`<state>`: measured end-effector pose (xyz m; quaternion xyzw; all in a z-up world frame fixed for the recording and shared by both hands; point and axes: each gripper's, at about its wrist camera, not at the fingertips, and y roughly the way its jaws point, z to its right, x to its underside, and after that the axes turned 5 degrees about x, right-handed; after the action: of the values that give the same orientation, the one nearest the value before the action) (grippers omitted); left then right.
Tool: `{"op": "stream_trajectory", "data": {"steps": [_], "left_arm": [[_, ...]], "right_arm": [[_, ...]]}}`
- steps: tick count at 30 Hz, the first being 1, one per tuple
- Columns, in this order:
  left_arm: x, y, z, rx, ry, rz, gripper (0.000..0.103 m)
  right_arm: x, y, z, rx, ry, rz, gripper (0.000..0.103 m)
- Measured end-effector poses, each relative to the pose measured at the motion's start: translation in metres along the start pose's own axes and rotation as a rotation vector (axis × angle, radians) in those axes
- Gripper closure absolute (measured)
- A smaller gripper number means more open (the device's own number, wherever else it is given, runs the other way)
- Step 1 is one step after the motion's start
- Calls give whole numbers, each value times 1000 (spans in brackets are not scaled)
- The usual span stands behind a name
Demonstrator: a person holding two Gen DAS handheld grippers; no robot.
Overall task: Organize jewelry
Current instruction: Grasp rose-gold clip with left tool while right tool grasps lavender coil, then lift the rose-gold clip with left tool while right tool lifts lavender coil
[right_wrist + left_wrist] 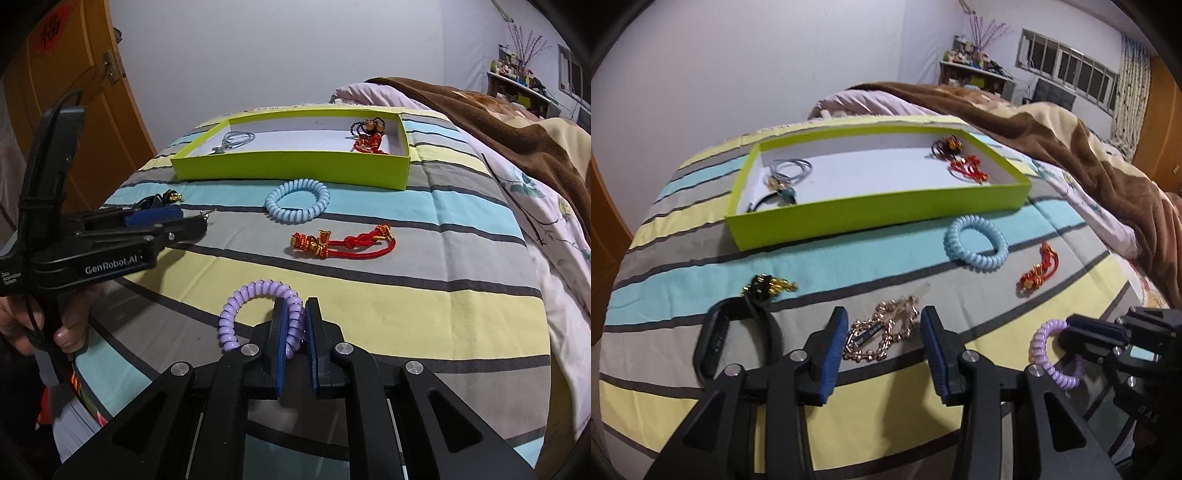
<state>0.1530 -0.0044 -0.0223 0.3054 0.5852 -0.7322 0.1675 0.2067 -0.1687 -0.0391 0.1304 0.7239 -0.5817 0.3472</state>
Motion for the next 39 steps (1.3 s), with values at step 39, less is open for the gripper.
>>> {"op": "stream_trajectory", "data": {"steps": [39], "left_arm": [[7, -62, 5, -46, -81, 180, 67]], "right_arm": [[-31, -33, 10, 2, 3, 115, 93]]}}
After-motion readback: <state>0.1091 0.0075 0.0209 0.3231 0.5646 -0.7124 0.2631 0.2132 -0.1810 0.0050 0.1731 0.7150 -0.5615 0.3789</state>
